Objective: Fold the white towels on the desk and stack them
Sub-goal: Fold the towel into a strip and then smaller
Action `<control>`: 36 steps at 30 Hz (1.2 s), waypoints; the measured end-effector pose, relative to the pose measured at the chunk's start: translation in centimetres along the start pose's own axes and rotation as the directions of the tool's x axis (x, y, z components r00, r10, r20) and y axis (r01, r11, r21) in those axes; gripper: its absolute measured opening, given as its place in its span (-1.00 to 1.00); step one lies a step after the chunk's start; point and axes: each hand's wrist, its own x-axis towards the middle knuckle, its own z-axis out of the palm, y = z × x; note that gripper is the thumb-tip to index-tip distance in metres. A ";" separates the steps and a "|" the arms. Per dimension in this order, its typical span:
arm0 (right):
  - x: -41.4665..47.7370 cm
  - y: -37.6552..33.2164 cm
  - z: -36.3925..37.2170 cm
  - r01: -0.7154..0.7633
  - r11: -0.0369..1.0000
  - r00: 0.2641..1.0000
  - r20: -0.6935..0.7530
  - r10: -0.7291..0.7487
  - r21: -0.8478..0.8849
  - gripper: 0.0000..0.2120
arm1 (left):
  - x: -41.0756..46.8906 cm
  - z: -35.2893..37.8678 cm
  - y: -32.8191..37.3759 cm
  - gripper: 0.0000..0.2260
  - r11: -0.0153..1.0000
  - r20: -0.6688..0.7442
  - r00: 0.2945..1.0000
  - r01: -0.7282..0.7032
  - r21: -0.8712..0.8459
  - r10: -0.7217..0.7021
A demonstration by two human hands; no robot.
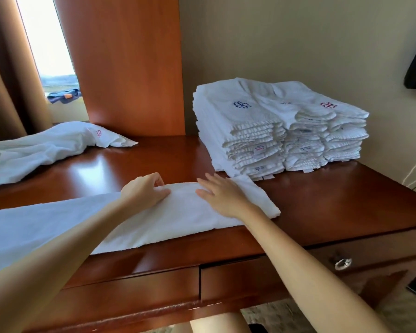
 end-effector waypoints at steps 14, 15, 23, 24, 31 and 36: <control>-0.5 -2.1 0.0 -0.047 0.963 0.996 -0.081 0.026 -0.264 -0.48 | -21.8 -9.2 -11.1 -0.45 0.914 -0.201 0.960 -0.106 0.392 0.197; -0.8 -4.2 0.3 0.032 0.969 0.987 -0.143 -0.069 -0.245 -0.46 | -22.9 -9.5 -12.4 -0.41 0.913 -0.222 0.954 -0.101 0.394 0.201; -4.6 -24.4 5.1 0.784 0.621 0.616 -0.123 -0.778 -0.009 -0.65 | -29.6 -7.7 -21.0 -0.23 0.846 -0.222 0.954 -0.054 0.530 0.200; -4.4 -25.5 5.5 0.783 0.622 0.618 -0.109 -0.778 -0.005 -0.64 | -30.2 -7.5 -21.9 -0.20 0.850 -0.219 0.956 -0.052 0.524 0.193; -3.7 -28.9 6.7 0.769 0.612 0.612 -0.061 -0.788 -0.183 -0.64 | -31.8 -6.7 -26.8 -0.06 0.872 -0.319 0.938 0.041 0.489 0.135; -4.0 -30.1 6.7 0.782 0.599 0.603 -0.031 -0.797 -0.174 -0.76 | -31.5 -6.3 -28.2 0.07 0.841 -0.305 0.931 -0.005 0.542 0.202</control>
